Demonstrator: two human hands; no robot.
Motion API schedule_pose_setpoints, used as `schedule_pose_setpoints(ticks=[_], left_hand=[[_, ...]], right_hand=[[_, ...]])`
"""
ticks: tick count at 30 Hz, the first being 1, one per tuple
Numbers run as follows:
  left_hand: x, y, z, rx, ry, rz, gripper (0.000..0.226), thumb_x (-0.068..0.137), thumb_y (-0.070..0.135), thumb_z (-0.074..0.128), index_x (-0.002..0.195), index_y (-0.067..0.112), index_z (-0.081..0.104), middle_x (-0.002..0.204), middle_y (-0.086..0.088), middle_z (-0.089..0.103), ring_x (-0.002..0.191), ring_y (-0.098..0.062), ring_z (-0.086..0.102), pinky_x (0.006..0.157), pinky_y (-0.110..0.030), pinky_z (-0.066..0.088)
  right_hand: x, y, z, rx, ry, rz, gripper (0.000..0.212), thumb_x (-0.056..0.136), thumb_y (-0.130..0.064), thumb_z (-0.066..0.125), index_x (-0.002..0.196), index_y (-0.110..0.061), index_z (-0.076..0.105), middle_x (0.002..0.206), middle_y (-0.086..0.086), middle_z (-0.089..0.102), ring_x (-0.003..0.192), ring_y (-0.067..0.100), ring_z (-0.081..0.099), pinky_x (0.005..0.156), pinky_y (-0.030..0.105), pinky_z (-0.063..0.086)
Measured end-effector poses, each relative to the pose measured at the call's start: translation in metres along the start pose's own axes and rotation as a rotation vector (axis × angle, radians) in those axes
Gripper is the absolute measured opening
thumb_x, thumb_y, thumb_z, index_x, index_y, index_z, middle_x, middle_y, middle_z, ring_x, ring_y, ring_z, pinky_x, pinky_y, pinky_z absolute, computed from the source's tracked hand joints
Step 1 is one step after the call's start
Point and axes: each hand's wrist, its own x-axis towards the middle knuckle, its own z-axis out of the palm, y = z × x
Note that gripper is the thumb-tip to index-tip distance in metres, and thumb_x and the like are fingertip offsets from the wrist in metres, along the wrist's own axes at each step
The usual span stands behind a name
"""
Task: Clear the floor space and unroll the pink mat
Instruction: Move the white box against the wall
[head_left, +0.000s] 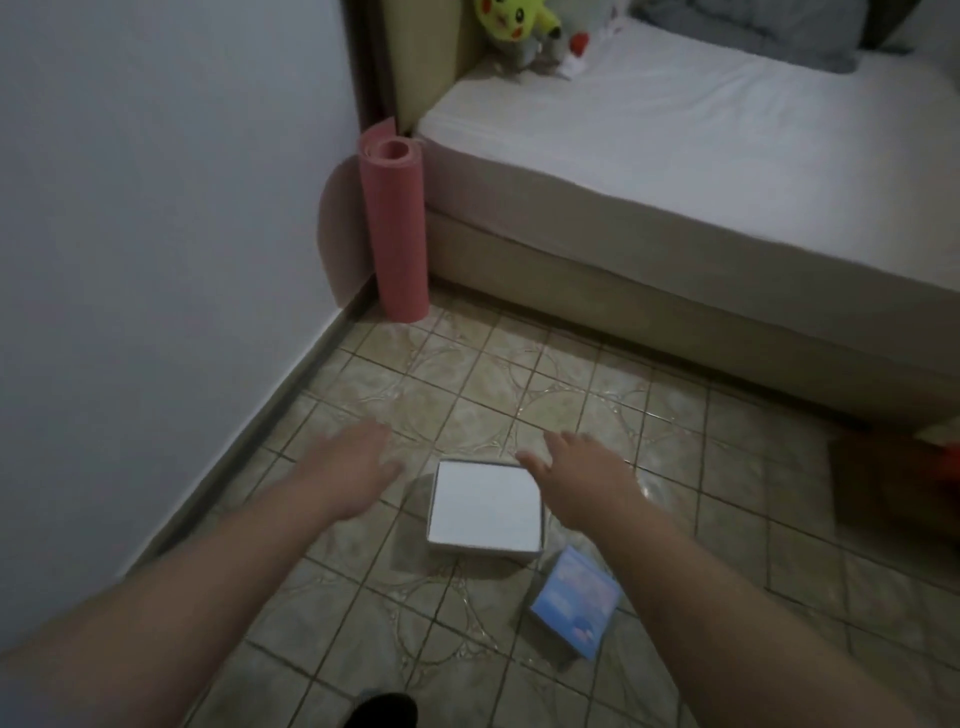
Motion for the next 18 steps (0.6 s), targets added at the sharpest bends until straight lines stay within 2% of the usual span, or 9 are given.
schedule_pose_setpoints(ticks=[4,8,13,18], left_hand=[[0.048,0.006,-0.022,-0.148,0.163,0.036,0.059,0.096,0.042,0.044,0.146,0.013,0.031,0.156,-0.009,0.027,0.142,-0.025,0.028,0.115,-0.037,0.023],[0.095,0.011,0.005,-0.174,0.219,0.072,0.06,0.095,0.043,0.043,0.145,0.012,0.033,0.155,-0.009,0.029,0.142,-0.024,0.029,0.115,-0.038,0.023],[0.145,-0.004,0.109,-0.258,0.171,0.091,0.063,0.096,0.041,0.044,0.151,0.023,0.018,0.161,-0.001,0.008,0.147,-0.017,0.011,0.116,-0.032,0.012],[0.206,-0.037,0.244,-0.307,0.12,0.044,0.075,0.096,0.038,0.044,0.15,0.028,-0.007,0.161,-0.004,-0.01,0.148,-0.02,0.002,0.118,-0.037,0.011]], right_hand=[[-0.004,0.044,0.064,-0.027,-0.141,0.059,0.06,0.096,-0.053,0.023,0.143,-0.017,0.032,0.147,0.008,0.039,0.134,0.026,0.035,0.106,0.041,0.035],[0.007,0.073,0.12,0.047,-0.175,0.158,0.06,0.097,-0.054,0.023,0.144,-0.017,0.028,0.152,0.005,0.032,0.139,0.023,0.029,0.11,0.039,0.03],[0.053,0.101,0.193,0.141,-0.126,0.238,0.065,0.096,-0.055,0.022,0.151,-0.021,0.011,0.16,0.002,0.016,0.145,0.021,0.018,0.114,0.038,0.025],[0.123,0.128,0.278,0.301,0.016,0.279,0.067,0.096,-0.053,0.03,0.151,-0.024,0.006,0.16,0.003,0.018,0.145,0.022,0.022,0.115,0.041,0.028]])
